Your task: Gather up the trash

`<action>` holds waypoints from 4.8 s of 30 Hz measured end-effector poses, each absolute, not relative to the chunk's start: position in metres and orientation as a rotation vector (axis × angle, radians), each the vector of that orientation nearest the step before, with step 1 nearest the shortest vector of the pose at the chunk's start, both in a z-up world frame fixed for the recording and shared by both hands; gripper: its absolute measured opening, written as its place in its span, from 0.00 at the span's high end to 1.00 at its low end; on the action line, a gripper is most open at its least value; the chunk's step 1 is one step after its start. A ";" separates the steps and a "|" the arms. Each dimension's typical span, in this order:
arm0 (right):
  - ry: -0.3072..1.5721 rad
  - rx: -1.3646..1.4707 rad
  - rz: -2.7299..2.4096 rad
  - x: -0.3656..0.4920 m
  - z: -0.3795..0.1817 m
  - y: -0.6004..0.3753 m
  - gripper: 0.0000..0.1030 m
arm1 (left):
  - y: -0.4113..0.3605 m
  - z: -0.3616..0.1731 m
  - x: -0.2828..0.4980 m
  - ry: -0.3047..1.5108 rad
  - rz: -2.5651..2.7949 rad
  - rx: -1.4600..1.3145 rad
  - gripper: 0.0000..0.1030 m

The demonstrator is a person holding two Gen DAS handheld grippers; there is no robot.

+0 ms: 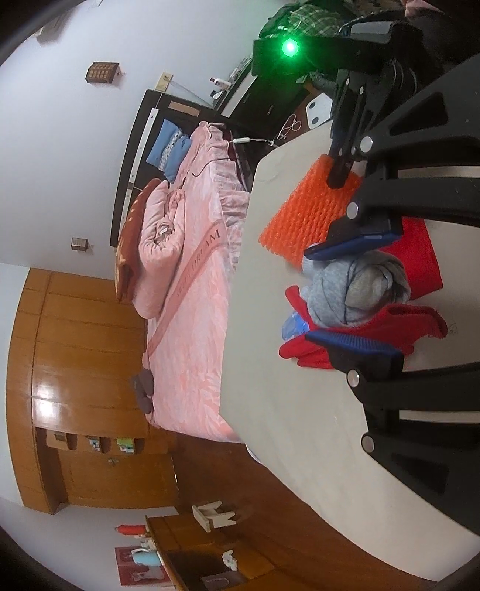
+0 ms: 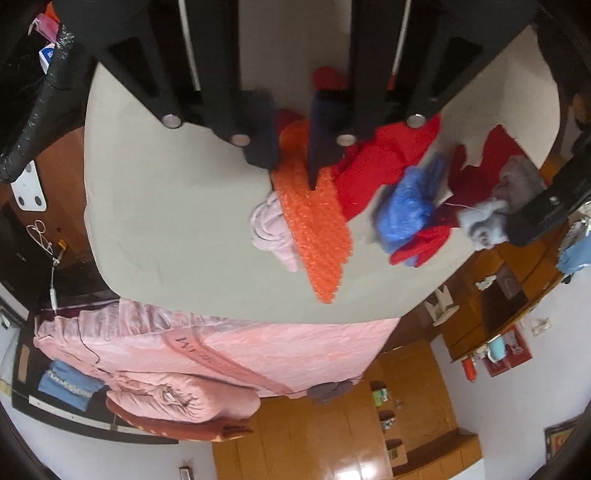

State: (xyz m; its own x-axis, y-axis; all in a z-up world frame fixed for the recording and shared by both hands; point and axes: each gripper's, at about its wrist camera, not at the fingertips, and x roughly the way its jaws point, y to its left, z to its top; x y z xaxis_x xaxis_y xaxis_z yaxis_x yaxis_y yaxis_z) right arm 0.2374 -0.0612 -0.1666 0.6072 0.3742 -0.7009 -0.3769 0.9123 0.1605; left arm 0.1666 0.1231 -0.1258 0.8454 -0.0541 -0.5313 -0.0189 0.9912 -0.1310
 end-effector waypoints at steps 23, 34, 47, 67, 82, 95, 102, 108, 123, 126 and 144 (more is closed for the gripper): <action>0.802 0.032 0.415 0.163 -0.147 -0.103 0.89 | 0.087 -0.151 0.124 0.671 -0.086 -0.078 0.55; 0.836 0.037 0.391 0.159 -0.160 -0.111 0.89 | 0.084 -0.180 0.145 0.724 -0.056 -0.070 0.50; 0.852 0.040 0.387 0.161 -0.168 -0.114 0.89 | 0.071 -0.182 0.155 0.714 -0.077 -0.027 0.50; 0.856 0.042 0.384 0.163 -0.168 -0.115 0.87 | 0.097 -0.201 0.177 0.801 0.028 -0.078 0.52; 0.760 0.069 0.394 0.155 -0.126 -0.126 0.87 | 0.083 -0.135 0.141 0.621 -0.064 -0.104 0.65; 0.704 0.083 0.392 0.135 -0.100 -0.148 0.90 | 0.050 -0.106 0.120 0.595 -0.128 -0.107 0.65; 0.664 0.089 0.362 0.119 -0.079 -0.166 0.90 | 0.033 -0.084 0.116 0.551 -0.158 -0.093 0.65; 0.622 0.095 0.315 0.106 -0.061 -0.196 0.90 | 0.006 -0.068 0.112 0.518 -0.220 -0.077 0.65; 0.567 0.123 0.107 0.070 -0.048 -0.288 0.90 | -0.086 -0.047 0.105 0.470 -0.427 -0.013 0.65; 0.568 0.121 0.071 0.063 -0.051 -0.303 0.90 | -0.104 -0.047 0.105 0.471 -0.460 0.003 0.65; 0.618 0.136 -0.132 0.045 -0.080 -0.373 0.60 | -0.189 -0.069 0.122 0.559 -0.622 0.059 0.56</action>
State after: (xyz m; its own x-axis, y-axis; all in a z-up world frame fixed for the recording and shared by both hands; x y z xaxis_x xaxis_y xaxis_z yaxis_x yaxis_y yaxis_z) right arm 0.0454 -0.3733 -0.0800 0.8073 -0.0821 -0.5844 0.1634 0.9826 0.0878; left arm 0.1215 -0.1888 -0.0695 0.6701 -0.5362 -0.5133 0.5671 0.8160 -0.1121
